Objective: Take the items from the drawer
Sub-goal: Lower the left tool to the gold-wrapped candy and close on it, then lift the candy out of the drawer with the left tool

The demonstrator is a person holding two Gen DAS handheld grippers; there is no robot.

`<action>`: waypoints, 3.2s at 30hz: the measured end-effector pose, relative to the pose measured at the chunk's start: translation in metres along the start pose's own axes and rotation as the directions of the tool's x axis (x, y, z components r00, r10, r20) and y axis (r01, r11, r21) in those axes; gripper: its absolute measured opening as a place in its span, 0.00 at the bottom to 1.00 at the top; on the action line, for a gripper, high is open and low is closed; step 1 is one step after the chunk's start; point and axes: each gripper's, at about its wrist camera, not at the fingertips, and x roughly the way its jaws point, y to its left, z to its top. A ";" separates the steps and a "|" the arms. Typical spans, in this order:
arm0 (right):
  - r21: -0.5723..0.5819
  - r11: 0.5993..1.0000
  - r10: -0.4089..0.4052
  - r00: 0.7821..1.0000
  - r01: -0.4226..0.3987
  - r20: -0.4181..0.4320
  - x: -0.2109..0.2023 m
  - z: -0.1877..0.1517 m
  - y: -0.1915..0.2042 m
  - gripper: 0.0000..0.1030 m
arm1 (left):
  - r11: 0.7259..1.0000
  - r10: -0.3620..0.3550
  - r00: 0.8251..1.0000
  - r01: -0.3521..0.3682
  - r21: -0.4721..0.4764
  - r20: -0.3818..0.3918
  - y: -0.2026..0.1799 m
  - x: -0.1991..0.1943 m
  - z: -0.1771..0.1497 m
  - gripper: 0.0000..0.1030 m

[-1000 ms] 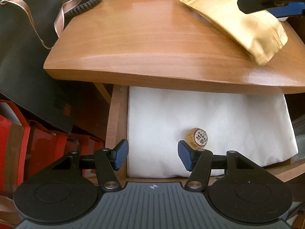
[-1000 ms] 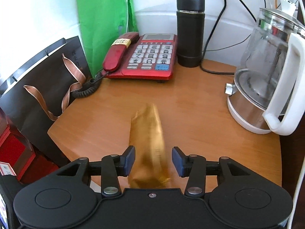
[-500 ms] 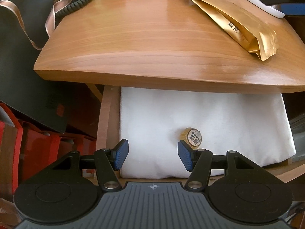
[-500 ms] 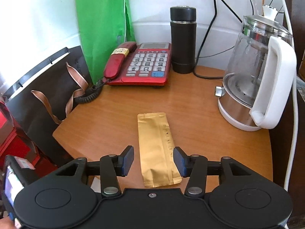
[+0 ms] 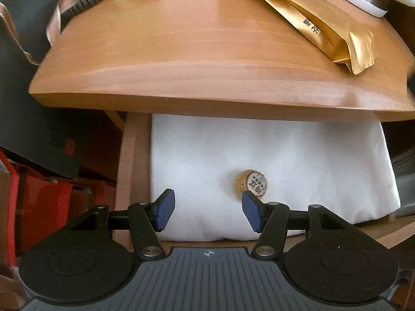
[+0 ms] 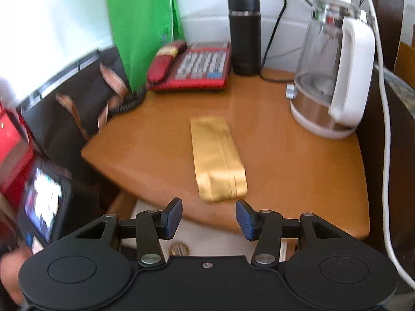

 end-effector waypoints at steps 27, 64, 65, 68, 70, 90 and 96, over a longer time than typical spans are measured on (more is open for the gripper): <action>0.182 0.982 0.065 0.990 -0.041 -0.123 0.027 -0.074 -0.030 0.43 | 1.000 0.002 0.995 -0.001 0.012 -0.104 -0.039 0.046 0.024 0.59; 0.236 0.970 0.091 0.991 -0.064 -0.103 0.028 -0.082 -0.043 0.44 | 1.000 0.020 0.975 -0.020 0.003 -0.220 -0.057 0.074 0.040 0.37; 0.235 0.970 0.091 0.990 -0.064 -0.104 0.028 -0.082 -0.042 0.44 | 1.000 0.021 0.977 -0.021 0.001 -0.214 -0.057 0.073 0.040 0.37; 0.232 0.971 0.091 0.990 -0.065 -0.105 0.027 -0.082 -0.040 0.44 | 1.000 0.029 0.980 -0.027 0.015 -0.194 -0.058 0.067 0.036 0.37; 0.230 0.971 0.088 0.991 -0.063 -0.104 0.026 -0.081 -0.037 0.44 | 1.000 0.026 0.983 -0.024 0.013 -0.182 -0.058 0.062 0.033 0.37; 0.221 0.975 0.059 0.992 -0.033 -0.112 0.014 -0.080 -0.013 0.44 | 0.998 -0.069 0.998 0.069 0.000 -0.011 -0.021 -0.037 0.018 0.37; 0.220 0.975 0.055 0.992 -0.029 -0.115 0.012 -0.081 -0.007 0.44 | 0.994 -0.109 0.993 0.110 -0.007 0.048 -0.005 -0.091 0.029 0.37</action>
